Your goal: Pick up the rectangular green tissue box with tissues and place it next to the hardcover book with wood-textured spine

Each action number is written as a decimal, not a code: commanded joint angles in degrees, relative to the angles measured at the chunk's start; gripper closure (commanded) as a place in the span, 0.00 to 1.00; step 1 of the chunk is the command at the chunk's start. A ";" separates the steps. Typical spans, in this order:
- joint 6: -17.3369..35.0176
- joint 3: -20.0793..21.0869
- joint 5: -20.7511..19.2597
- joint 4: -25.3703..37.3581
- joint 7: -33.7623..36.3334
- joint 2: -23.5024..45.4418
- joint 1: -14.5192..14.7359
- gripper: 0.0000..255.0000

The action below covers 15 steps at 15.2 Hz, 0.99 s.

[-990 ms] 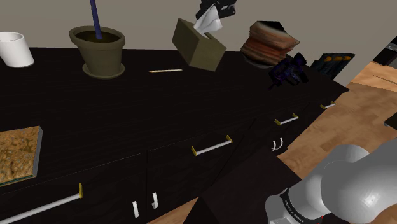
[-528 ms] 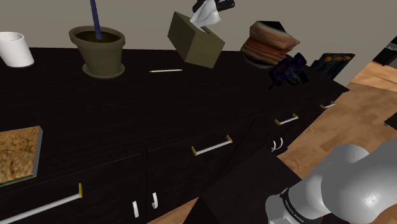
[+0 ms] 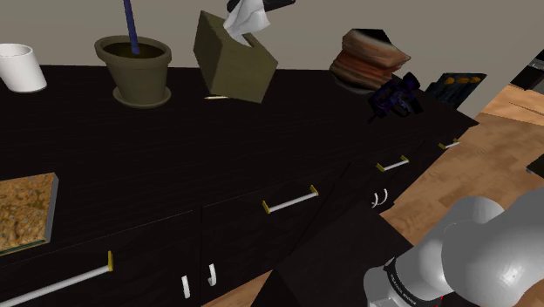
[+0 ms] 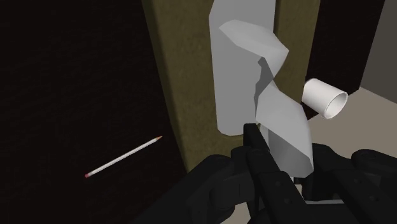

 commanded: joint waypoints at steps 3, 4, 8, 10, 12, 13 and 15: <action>0.98 4.26 -3.35 2.32 6.76 2.44 1.57 1.00; 1.05 5.29 -4.30 3.12 8.43 3.17 1.98 1.00; 0.88 9.42 -8.73 7.13 15.31 6.81 3.71 1.00; 0.47 11.38 -11.39 9.68 18.85 9.10 4.82 1.00; -0.20 13.19 -14.36 12.64 22.43 11.73 6.21 1.00; -0.66 14.06 -15.95 14.29 24.22 13.18 6.99 1.00; -1.82 15.59 -19.35 17.97 27.75 16.35 8.91 1.00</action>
